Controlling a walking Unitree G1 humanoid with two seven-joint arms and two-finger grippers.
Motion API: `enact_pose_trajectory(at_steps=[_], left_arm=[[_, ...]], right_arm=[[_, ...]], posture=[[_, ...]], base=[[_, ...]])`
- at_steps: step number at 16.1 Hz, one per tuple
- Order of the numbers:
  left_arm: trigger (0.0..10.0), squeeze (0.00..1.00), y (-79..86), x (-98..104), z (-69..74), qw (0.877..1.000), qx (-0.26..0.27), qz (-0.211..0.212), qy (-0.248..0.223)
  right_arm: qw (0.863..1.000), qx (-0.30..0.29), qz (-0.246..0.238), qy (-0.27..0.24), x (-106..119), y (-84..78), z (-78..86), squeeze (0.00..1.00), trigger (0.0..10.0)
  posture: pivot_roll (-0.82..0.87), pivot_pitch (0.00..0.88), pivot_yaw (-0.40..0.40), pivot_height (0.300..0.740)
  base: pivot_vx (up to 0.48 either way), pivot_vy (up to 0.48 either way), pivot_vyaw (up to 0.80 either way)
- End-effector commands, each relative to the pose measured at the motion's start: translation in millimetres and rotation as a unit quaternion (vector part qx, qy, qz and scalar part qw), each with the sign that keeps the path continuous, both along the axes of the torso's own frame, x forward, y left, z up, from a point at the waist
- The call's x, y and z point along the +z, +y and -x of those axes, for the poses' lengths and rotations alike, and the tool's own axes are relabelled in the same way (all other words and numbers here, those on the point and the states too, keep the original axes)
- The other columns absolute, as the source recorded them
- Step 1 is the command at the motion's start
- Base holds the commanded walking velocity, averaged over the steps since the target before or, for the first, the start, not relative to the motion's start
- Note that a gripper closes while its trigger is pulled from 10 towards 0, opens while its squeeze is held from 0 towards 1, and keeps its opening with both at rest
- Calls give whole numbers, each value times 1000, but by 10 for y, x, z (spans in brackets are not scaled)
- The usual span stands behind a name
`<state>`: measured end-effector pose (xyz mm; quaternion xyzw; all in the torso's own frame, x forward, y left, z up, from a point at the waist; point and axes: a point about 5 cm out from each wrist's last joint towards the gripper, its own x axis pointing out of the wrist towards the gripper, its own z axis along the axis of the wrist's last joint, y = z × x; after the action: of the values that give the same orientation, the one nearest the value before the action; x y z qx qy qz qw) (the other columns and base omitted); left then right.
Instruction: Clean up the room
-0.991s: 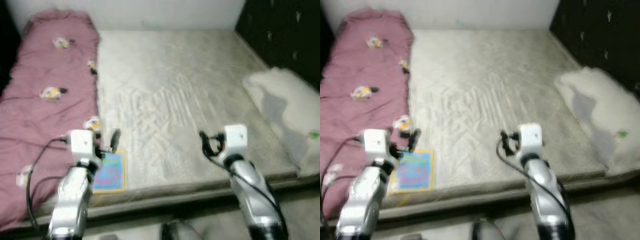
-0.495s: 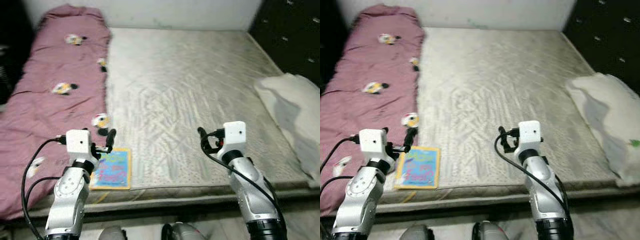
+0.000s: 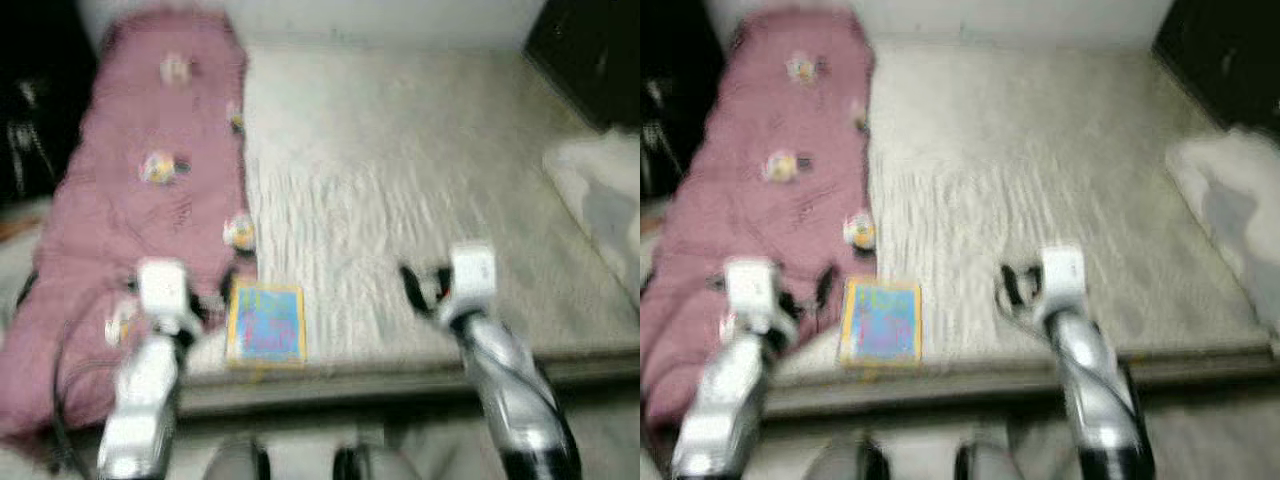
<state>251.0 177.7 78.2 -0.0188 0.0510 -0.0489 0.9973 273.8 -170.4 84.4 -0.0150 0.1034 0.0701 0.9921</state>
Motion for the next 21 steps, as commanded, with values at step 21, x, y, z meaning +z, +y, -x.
enact_pose_trajectory(at_steps=[21], left_arm=[[10000, 0, -278, 81, -422, 997, -75, -26, -18]], right_arm=[[995, -94, -18, -23, 42, -216, 205, 0, 10000]], posture=[[-191, 71, 73, 740]], base=[[0, 0, 0]])
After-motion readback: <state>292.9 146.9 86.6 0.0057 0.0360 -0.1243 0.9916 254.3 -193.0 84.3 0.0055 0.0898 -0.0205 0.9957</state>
